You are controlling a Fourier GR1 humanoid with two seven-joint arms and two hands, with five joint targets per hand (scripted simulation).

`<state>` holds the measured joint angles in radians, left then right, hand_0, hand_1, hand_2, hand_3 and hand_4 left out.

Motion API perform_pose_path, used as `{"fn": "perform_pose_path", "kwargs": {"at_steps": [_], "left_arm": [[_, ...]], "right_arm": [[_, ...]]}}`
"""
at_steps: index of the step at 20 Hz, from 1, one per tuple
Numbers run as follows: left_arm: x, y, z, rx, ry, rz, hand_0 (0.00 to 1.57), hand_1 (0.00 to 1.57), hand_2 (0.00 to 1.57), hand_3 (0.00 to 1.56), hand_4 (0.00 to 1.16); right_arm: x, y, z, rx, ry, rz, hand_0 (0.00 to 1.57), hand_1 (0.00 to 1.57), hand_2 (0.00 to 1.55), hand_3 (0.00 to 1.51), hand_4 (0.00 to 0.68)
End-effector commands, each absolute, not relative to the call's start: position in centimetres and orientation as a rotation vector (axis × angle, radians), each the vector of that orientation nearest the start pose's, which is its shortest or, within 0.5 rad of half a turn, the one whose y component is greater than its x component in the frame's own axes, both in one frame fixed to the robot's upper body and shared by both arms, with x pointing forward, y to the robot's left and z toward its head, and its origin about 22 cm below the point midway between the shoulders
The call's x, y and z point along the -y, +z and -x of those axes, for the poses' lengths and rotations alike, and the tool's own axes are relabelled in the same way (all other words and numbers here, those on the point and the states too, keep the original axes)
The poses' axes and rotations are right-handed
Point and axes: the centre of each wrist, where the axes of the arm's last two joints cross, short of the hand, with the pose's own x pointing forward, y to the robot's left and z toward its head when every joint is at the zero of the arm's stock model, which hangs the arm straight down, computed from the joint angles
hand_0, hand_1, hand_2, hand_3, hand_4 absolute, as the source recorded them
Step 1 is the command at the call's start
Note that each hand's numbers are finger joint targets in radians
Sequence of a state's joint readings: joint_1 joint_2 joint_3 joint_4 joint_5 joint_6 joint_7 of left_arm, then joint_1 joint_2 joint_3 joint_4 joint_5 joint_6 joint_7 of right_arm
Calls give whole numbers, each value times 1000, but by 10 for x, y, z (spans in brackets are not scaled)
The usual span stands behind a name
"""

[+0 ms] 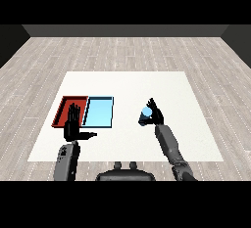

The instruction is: Pick the blue can and put it in the blue box

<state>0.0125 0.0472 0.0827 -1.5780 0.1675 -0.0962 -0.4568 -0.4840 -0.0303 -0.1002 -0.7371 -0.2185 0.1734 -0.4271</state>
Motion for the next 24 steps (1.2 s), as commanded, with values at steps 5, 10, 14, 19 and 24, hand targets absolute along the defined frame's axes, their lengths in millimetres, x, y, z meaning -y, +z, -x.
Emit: {"fn": "perform_pose_path", "kwargs": {"at_steps": [5, 10, 14, 19, 24], "left_arm": [[-248, 10, -242, 2035, 132, 83, 0, 0, 0, 0, 0], [-253, 21, -236, 2043, 118, 72, 0, 0, 0, 0, 0], [-267, 7, -241, 2038, 113, 79, 0, 0, 0, 0, 0], [-271, 23, -239, 2057, 108, 76, 0, 0, 0, 0, 0], [-257, 0, -229, 2035, 106, 92, 0, 0, 0, 0, 0]], "right_arm": [[198, -72, -351, 1601, -65, -348, 0, 0, 0, 0, 0], [190, -68, -346, 1590, -74, -293, 0, 0, 0, 0, 0], [177, -74, -346, 1553, -29, -191, 1530, 1530, 1486, 1452, 582], [181, -71, -353, 1557, 11, -146, 1568, 1568, 1502, 1457, 677], [180, -61, -353, 1588, 14, -143, 1552, 1552, 1481, 1428, 672]]}}
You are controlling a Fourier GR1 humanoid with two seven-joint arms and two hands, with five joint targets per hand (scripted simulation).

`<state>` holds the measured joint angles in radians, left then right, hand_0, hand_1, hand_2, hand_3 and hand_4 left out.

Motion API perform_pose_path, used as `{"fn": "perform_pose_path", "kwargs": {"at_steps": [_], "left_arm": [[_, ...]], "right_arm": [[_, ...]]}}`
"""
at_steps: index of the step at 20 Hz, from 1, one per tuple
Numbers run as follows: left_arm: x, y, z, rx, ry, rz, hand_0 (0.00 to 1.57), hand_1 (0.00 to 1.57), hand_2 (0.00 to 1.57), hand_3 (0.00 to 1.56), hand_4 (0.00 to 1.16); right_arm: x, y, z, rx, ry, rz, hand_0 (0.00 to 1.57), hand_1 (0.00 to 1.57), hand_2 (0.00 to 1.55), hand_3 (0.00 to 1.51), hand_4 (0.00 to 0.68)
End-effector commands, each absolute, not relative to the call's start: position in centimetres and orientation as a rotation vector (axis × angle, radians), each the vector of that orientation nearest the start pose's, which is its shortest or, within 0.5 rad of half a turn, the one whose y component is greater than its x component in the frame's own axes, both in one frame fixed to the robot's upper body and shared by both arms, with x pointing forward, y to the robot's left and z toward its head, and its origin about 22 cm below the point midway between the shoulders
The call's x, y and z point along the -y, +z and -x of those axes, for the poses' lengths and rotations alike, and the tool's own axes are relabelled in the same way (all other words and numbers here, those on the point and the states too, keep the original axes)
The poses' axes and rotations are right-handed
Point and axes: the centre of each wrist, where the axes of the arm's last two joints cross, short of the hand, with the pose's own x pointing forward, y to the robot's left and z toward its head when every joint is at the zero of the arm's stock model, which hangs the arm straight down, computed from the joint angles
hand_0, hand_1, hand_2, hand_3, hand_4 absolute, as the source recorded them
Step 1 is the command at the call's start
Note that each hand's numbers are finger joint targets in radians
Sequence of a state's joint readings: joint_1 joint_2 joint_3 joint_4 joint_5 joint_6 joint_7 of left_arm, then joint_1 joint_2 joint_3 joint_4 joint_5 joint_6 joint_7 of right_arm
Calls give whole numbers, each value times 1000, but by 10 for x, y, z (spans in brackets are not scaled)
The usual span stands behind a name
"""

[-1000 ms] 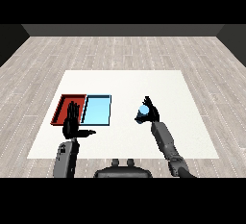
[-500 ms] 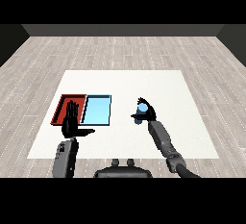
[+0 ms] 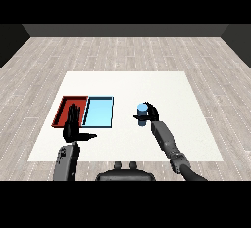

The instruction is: Pick the blue can and put it in the blue box

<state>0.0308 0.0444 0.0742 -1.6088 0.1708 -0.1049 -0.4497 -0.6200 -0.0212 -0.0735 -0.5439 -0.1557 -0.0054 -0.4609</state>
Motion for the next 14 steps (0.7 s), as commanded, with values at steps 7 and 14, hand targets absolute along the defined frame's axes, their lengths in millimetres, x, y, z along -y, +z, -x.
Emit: {"fn": "perform_pose_path", "kwargs": {"at_steps": [7, 14], "left_arm": [[-222, -12, -250, 2004, 15, 102, 0, 0, 0, 0, 0], [-204, -9, -263, 1928, 29, 193, 0, 0, 0, 0, 0]], "right_arm": [[194, -34, -341, 1698, 52, -136, 1489, 1489, 1453, 1408, 653], [166, -11, -359, 1816, 89, -196, 1470, 1470, 1441, 1409, 651]]}}
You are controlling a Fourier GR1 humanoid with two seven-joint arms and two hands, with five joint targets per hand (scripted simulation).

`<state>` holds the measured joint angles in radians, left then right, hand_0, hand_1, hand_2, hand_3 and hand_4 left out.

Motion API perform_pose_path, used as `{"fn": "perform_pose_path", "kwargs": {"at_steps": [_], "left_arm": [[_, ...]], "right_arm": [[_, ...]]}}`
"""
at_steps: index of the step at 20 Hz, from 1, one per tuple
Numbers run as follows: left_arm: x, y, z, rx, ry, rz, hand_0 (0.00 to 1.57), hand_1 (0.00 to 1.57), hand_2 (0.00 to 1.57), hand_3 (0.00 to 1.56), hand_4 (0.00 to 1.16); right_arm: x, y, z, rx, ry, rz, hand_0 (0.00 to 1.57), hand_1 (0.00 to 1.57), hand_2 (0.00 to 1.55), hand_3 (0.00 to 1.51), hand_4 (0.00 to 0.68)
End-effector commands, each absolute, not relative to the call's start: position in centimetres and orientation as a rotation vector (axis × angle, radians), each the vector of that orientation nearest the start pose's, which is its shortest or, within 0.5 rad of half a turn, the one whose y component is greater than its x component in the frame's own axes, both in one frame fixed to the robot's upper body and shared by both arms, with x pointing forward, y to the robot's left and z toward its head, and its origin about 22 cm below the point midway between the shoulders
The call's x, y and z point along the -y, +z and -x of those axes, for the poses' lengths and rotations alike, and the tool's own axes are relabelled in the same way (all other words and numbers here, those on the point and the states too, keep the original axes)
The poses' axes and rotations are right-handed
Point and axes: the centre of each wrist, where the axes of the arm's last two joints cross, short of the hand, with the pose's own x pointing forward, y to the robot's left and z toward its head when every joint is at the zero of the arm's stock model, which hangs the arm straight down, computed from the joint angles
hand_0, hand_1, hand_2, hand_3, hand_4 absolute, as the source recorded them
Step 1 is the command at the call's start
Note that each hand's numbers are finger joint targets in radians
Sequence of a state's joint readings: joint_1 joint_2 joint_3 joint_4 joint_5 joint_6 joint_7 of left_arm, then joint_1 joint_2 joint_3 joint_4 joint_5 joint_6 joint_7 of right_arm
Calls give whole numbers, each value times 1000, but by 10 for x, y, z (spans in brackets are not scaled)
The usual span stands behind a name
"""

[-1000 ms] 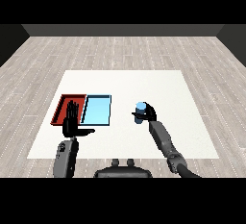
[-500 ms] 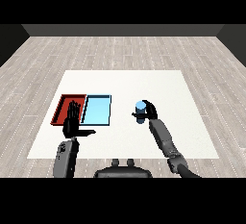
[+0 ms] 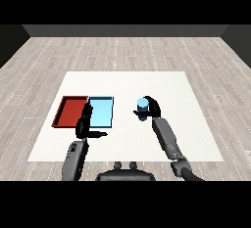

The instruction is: Pick the blue can and put it in the blue box

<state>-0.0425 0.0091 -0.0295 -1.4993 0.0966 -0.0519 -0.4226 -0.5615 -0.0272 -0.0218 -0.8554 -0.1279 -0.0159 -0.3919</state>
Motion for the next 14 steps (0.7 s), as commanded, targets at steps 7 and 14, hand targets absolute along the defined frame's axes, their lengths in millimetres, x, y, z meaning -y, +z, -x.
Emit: {"fn": "perform_pose_path", "kwargs": {"at_steps": [7, 14], "left_arm": [[-191, -7, -262, 1881, -16, 249, 0, 0, 0, 0, 0], [-158, -17, -260, 1858, -47, 270, 0, 0, 0, 0, 0]], "right_arm": [[144, 20, -344, 1871, 109, -229, 1440, 1440, 1444, 1421, 665], [129, 30, -324, 1883, 100, -243, 1432, 1432, 1448, 1419, 659]]}}
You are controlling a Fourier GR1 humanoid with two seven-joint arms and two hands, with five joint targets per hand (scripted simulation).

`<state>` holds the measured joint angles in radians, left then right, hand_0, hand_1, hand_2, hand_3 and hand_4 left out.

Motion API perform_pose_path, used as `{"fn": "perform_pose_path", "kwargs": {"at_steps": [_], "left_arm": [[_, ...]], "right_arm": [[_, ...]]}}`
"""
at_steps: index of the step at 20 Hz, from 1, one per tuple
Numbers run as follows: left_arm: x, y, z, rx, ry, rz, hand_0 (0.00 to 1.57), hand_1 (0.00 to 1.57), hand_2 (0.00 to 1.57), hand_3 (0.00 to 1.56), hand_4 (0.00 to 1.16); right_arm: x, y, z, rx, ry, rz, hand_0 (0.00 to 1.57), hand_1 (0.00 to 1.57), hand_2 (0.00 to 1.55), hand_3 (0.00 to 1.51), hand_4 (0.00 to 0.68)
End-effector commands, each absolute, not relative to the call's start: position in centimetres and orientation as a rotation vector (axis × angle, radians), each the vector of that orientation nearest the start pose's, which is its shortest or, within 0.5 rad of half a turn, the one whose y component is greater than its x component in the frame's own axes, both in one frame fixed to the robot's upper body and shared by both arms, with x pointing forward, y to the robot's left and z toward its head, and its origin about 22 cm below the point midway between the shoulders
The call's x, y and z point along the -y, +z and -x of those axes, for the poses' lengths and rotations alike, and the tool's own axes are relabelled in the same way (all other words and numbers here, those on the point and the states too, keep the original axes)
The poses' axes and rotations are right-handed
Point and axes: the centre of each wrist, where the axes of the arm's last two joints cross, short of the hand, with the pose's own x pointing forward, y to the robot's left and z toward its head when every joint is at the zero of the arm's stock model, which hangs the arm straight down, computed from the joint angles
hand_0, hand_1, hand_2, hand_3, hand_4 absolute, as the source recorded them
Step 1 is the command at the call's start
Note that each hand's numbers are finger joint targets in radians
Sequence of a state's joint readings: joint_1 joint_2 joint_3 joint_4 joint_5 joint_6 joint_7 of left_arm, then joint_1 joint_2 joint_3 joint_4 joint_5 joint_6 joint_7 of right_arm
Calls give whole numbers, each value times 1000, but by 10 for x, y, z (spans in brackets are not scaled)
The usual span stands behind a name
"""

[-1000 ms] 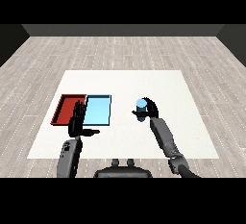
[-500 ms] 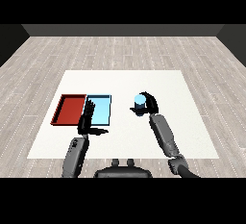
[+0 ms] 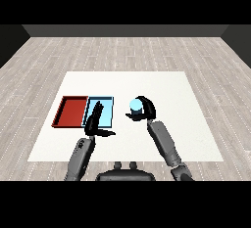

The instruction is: Pick the blue can and put it in the blue box

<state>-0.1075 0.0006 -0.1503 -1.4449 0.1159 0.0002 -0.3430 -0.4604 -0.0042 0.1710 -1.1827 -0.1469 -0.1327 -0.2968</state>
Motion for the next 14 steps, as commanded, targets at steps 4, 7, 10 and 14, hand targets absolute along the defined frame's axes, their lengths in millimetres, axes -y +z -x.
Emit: {"fn": "perform_pose_path", "kwargs": {"at_steps": [4, 7, 10, 14], "left_arm": [[-151, 7, -276, 1842, -76, 252, 0, 0, 0, 0, 0], [-133, -5, -293, 1839, -95, 273, 0, 0, 0, 0, 0], [-139, -3, -308, 1816, -104, 255, 0, 0, 0, 0, 0], [-127, -33, -292, 1769, -102, 255, 0, 0, 0, 0, 0]], "right_arm": [[120, 34, -324, 1886, 127, -246, 1435, 1435, 1433, 1406, 661], [112, 50, -340, 1886, 143, -233, 1426, 1426, 1442, 1408, 669], [124, 29, -330, 1903, 140, -260, 1423, 1423, 1447, 1414, 661], [104, 38, -328, 1901, 155, -271, 1411, 1411, 1450, 1415, 663]]}}
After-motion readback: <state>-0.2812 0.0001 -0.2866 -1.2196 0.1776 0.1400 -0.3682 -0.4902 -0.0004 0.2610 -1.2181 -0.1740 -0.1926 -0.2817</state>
